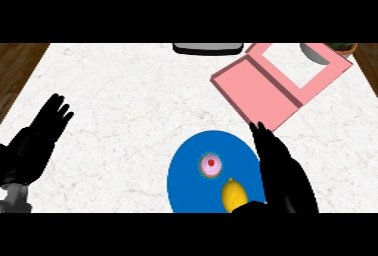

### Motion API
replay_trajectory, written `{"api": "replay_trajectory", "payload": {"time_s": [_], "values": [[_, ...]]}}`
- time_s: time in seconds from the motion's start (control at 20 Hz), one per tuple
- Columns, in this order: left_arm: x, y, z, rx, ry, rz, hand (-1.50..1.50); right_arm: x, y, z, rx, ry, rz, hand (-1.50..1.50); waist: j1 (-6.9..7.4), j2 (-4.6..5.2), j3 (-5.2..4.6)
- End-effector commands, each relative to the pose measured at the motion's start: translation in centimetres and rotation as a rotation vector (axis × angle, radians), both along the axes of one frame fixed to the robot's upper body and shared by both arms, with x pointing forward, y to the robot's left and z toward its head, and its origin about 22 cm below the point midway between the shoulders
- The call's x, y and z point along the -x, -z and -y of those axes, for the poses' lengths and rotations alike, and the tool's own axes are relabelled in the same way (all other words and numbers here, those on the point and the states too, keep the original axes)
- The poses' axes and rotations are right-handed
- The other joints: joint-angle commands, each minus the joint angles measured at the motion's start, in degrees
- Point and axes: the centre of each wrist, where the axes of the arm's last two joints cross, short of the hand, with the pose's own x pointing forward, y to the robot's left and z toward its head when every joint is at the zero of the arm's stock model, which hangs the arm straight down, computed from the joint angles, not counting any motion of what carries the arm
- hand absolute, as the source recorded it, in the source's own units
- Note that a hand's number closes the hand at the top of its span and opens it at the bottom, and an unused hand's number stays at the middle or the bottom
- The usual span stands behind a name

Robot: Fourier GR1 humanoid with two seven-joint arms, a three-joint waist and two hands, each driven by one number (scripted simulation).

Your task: Pick the cupcake from the plate and place it in the cardboard box

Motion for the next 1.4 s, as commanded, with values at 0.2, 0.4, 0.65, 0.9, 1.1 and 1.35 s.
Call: {"api": "replay_trajectory", "payload": {"time_s": [0.2,0.4,0.65,0.9,1.1,1.35], "values": [[-0.1,-0.4,-0.7,-0.006,-0.014,0.003,0.00,-0.9,-3.3,-5.0,0.062,0.109,-0.195,-1.50,-0.54,-0.10,0.25],[0.9,-0.5,-1.3,-0.002,-0.013,0.004,0.00,-1.3,-1.7,-7.2,0.083,0.101,-0.251,-1.50,-0.08,-0.17,0.31],[1.0,0.4,0.2,-0.001,-0.003,0.004,0.00,-2.1,-1.9,-8.0,0.099,0.105,-0.259,-1.50,-0.55,-0.14,0.35],[0.0,-1.3,-1.6,-0.003,-0.040,0.009,0.00,-2.3,-1.7,-6.9,0.060,0.085,-0.239,-1.50,-1.08,-0.04,0.42],[1.0,0.6,-0.5,0.004,-0.014,0.005,0.00,-3.1,-2.4,-7.9,0.077,0.074,-0.204,-1.50,-0.62,0.03,0.40],[1.4,1.4,-1.0,0.016,-0.024,0.006,0.00,-2.5,-0.7,-8.1,0.132,0.069,-0.222,-1.50,-0.86,-0.08,0.40]]}}
